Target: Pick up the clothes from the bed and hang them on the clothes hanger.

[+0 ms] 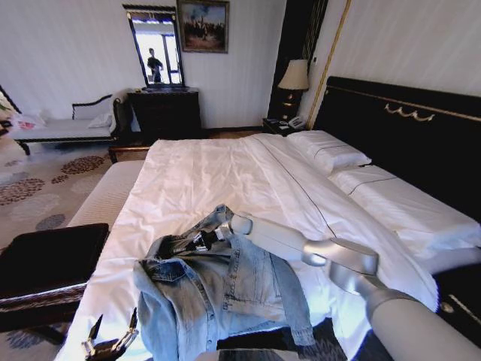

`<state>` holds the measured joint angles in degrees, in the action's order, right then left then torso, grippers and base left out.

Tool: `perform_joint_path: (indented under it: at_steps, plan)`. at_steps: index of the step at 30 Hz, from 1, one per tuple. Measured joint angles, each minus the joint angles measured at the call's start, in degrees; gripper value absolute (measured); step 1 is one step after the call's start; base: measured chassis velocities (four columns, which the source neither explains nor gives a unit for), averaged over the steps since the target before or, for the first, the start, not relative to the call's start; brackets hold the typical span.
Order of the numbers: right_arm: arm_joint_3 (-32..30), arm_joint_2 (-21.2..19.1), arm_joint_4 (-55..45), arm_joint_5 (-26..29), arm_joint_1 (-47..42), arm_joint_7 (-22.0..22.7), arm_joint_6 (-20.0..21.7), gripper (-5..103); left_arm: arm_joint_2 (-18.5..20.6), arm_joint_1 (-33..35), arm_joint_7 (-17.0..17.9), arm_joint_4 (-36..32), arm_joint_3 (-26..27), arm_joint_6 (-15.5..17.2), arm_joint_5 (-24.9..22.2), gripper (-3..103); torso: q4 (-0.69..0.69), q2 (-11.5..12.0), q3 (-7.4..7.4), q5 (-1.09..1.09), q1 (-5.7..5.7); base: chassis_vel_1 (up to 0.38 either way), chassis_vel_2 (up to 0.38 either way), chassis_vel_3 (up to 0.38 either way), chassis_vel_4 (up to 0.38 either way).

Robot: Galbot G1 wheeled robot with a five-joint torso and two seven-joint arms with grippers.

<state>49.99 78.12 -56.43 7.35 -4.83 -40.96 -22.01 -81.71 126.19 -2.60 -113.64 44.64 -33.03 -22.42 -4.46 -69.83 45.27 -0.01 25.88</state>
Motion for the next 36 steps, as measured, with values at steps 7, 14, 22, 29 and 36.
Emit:
perform_joint_path:
  at_steps: [7, 14, 22, 29, 36]
  plan:
    - [-0.29, 1.39, 3.81, 0.15, 0.38, 2.34, -0.14, 23, 0.01, -0.13, -0.03, 0.00, -0.37, -0.11, 0.16, 100, 0.01, 0.00, 0.00, 0.00, 0.00, 0.000, 0.000, 0.000, 0.000]
    - [-3.05, 5.05, 10.90, -0.31, 0.51, 5.36, -0.85, 56, 0.05, -0.37, -0.06, 0.15, -0.92, -0.09, 0.29, 100, -0.01, 0.00, 0.00, 0.01, 0.00, 0.000, 0.000, 0.000, 0.000]
    - [-5.35, 7.86, 15.62, -5.04, 0.22, 10.99, 0.34, 83, 0.05, -0.17, -0.08, -0.05, -0.90, -0.10, 0.32, 100, -0.01, 0.00, 0.00, 0.00, -0.01, 0.000, 0.000, 0.000, 0.000]
    - [-6.68, 7.12, 15.41, -9.00, -2.25, 18.00, 2.13, 102, 0.67, -0.88, -0.05, -2.13, 0.36, 1.57, -1.36, 100, -0.02, 0.00, 0.00, 0.00, 0.00, 0.000, 0.000, 0.000, 0.000]
    - [-6.98, 8.17, 15.58, -9.91, -3.64, 19.97, 3.94, 84, 2.73, -2.03, 0.08, -5.46, 4.27, 4.94, -5.08, 100, 0.00, 0.00, 0.00, 0.00, 0.00, 0.000, 0.000, 0.000, 0.000]
